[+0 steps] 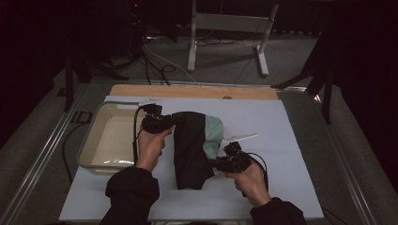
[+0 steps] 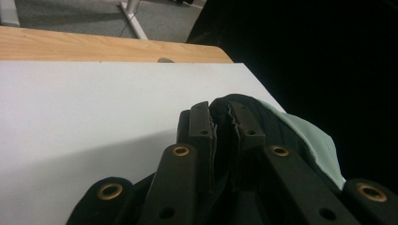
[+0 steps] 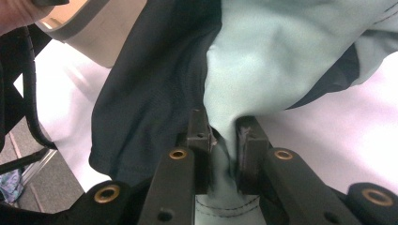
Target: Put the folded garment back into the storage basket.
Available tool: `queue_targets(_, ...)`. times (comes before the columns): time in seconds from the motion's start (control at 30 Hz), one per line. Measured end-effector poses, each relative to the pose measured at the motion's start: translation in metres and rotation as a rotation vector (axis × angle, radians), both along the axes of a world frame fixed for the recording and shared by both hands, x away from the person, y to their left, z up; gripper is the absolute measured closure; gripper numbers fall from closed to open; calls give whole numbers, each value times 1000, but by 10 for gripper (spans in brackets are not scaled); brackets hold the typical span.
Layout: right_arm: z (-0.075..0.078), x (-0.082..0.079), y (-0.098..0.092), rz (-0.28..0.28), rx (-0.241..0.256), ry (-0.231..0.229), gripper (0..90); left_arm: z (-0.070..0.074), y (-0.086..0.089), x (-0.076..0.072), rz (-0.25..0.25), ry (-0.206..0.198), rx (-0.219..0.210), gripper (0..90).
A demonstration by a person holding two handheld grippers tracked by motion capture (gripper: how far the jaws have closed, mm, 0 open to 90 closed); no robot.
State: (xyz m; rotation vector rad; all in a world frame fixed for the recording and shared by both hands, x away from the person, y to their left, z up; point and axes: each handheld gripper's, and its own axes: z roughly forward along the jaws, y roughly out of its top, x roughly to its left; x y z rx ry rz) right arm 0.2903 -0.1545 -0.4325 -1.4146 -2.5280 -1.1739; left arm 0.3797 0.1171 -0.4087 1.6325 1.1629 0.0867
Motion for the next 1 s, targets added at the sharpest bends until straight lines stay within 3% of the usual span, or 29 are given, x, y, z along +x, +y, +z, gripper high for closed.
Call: queue_targets(1.0, 19, 15, 33, 35, -9, -21, 796, 11, 27, 4, 28, 9, -49, 821)
